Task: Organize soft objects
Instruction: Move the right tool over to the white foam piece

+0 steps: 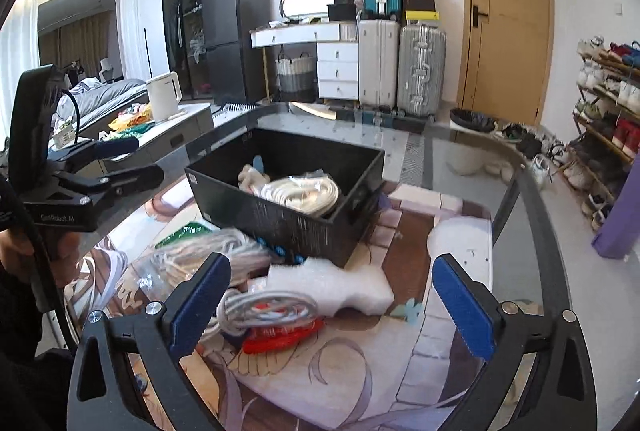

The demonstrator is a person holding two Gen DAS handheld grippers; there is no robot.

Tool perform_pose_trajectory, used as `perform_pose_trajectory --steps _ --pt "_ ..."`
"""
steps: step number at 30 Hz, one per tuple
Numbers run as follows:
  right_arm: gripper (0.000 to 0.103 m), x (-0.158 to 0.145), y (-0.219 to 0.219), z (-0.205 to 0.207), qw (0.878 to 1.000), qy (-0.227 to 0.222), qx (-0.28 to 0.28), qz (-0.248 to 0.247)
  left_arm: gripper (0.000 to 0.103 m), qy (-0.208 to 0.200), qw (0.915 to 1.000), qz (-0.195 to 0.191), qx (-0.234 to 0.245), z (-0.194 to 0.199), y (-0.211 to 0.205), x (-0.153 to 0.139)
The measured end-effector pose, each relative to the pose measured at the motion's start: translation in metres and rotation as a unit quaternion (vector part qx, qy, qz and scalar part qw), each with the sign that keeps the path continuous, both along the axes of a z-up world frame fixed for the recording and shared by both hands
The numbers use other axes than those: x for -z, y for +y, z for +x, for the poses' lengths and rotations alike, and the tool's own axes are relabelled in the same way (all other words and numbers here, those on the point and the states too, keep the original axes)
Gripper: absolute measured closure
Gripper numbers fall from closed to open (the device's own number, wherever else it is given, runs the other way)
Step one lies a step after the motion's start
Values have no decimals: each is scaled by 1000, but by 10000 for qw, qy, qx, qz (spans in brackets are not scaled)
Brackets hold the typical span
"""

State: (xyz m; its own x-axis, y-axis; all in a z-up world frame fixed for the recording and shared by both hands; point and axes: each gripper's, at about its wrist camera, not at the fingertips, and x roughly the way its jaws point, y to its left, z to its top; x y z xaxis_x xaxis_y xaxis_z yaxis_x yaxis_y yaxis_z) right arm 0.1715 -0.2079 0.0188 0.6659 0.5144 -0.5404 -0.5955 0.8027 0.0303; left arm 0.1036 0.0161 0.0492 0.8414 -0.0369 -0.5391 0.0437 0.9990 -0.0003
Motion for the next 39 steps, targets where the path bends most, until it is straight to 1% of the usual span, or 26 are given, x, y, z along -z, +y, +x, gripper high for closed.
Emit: perform_pose_trajectory --steps 6,13,16,18,23,25,29,32,36,39 --pt "1 7 -9 11 9996 217 190 -42 0 105 9999 13 -14 1 2 5" --pt "1 10 -23 20 9986 311 430 5 0 153 9999 -1 -18 1 2 8" --pt "1 17 -27 26 9976 396 564 -106 0 183 9998 11 28 1 -1 10" --pt "1 23 -28 31 9964 543 627 -156 0 187 9998 22 52 1 -2 11" --pt "1 28 -27 35 9957 758 522 -32 0 185 9998 -23 69 2 -1 12" --pt "1 28 -26 35 9957 763 516 -38 0 202 9997 -64 82 3 1 12" --pt "1 25 -27 34 9956 746 569 -41 0 221 9997 -7 112 4 0 14" --pt "1 20 -26 32 9960 730 525 17 0 148 9998 10 144 2 -2 14" --pt "1 14 -21 31 9959 847 276 164 0 241 9996 9 171 3 -1 14" --pt "1 9 -14 33 9953 967 52 92 0 331 9992 52 194 4 1 13"
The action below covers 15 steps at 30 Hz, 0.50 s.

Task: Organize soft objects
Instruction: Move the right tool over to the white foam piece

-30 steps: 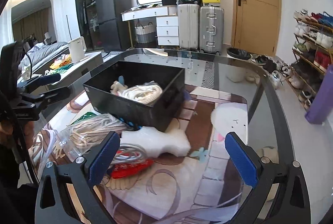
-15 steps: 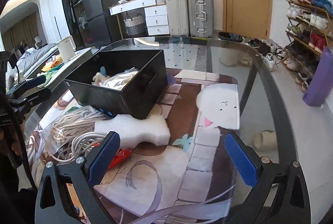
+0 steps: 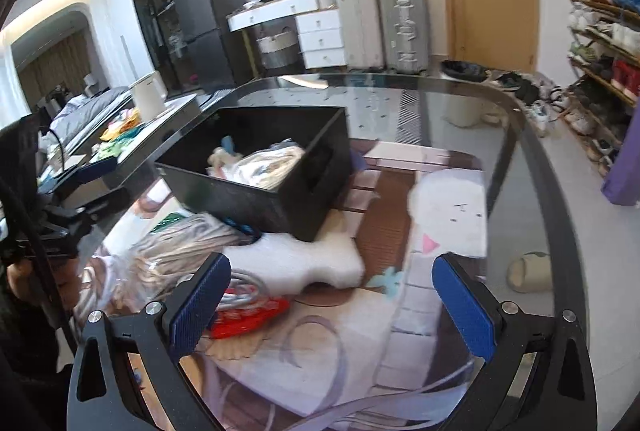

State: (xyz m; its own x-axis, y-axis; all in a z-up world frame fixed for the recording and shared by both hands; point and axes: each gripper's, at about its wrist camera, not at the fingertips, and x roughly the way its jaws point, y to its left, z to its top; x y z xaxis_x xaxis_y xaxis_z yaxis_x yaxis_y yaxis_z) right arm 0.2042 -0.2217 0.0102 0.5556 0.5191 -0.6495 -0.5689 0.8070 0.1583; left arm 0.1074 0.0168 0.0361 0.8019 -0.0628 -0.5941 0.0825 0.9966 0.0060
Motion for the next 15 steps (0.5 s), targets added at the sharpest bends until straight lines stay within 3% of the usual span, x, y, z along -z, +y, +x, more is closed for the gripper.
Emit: perform_pose_trajectory --steps 9,15 --pt "1 5 23 24 9944 858 -577 -230 0 104 9995 -271 116 -1 8 -1" --pt "1 15 37 42 9880 1381 -679 -161 0 31 9998 -171 135 -4 6 -2"
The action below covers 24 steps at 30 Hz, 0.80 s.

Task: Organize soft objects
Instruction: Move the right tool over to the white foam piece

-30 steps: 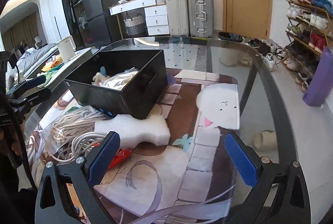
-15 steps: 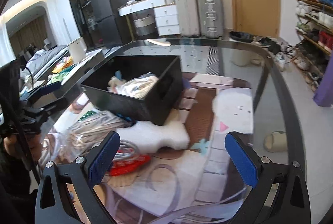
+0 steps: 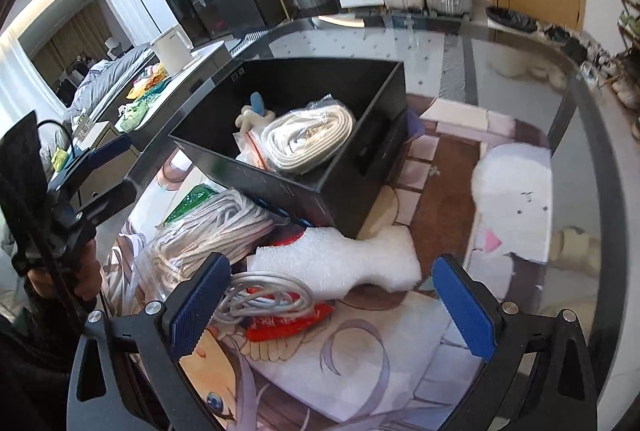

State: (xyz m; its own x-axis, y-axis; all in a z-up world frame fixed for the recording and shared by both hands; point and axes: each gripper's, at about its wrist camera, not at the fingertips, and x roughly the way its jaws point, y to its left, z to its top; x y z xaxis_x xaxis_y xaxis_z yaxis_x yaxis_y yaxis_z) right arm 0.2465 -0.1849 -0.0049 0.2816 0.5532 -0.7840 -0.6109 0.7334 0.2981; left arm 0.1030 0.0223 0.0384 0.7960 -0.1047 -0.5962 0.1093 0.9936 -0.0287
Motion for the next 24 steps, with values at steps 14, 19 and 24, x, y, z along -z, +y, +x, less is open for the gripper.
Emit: perform_pose_trajectory --steps 14,19,24 --pt "1 10 19 1 9991 44 219 -368 0 19 10000 56 -1 1 -3 0" --pt "7 26 14 3 9980 300 454 -323 0 13 10000 68 37 0 -3 0" --pt "15 24 4 -6 9980 104 569 -255 0 14 10000 60 39 0 -4 0"
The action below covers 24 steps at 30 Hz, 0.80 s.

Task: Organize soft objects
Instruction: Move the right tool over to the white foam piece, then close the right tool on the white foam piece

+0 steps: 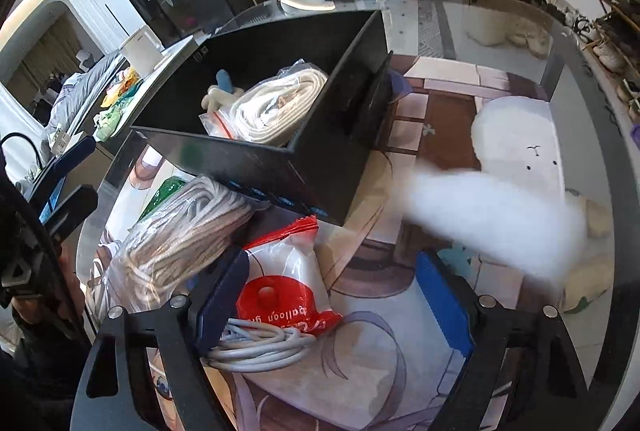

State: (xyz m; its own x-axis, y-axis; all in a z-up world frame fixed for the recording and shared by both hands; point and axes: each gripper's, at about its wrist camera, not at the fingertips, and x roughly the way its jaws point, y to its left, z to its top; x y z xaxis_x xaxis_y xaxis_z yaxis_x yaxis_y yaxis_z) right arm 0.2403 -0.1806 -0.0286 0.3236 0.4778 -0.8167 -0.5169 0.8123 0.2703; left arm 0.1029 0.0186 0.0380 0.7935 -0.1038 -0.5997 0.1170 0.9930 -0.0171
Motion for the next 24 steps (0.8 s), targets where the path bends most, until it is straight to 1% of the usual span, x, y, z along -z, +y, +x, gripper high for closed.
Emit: perform_pose_trajectory --steps 3,7,11,13,15,17,19,21,24 --pt "15 -1 -9 -3 9999 14 120 63 0 -18 10000 5 19 0 0 -1" --pt "15 -12 -22 -11 9993 -251 268 7 0 -19 10000 10 36 0 -1 0" --pt "15 -22 -39 -15 9957 -648 597 -303 0 -13 10000 12 38 0 -2 0" --pt "15 -22 -48 -12 9937 -734 741 -415 0 -6 10000 20 46 0 -3 1" --pt "15 -21 -53 -8 9917 -803 845 -544 0 -1 10000 24 45 0 -3 1" --pt "15 -21 -57 -5 9910 -841 887 -547 0 -3 10000 15 46 0 -3 1" --pt "15 -17 -57 -1 9885 -930 936 -744 0 7 10000 22 44 0 -3 1" --pt "15 -8 -56 5 9869 -908 987 -900 0 26 10000 29 42 1 -4 2" --pt "16 1 -56 11 9861 -903 1031 -935 0 21 10000 19 46 1 -4 3"
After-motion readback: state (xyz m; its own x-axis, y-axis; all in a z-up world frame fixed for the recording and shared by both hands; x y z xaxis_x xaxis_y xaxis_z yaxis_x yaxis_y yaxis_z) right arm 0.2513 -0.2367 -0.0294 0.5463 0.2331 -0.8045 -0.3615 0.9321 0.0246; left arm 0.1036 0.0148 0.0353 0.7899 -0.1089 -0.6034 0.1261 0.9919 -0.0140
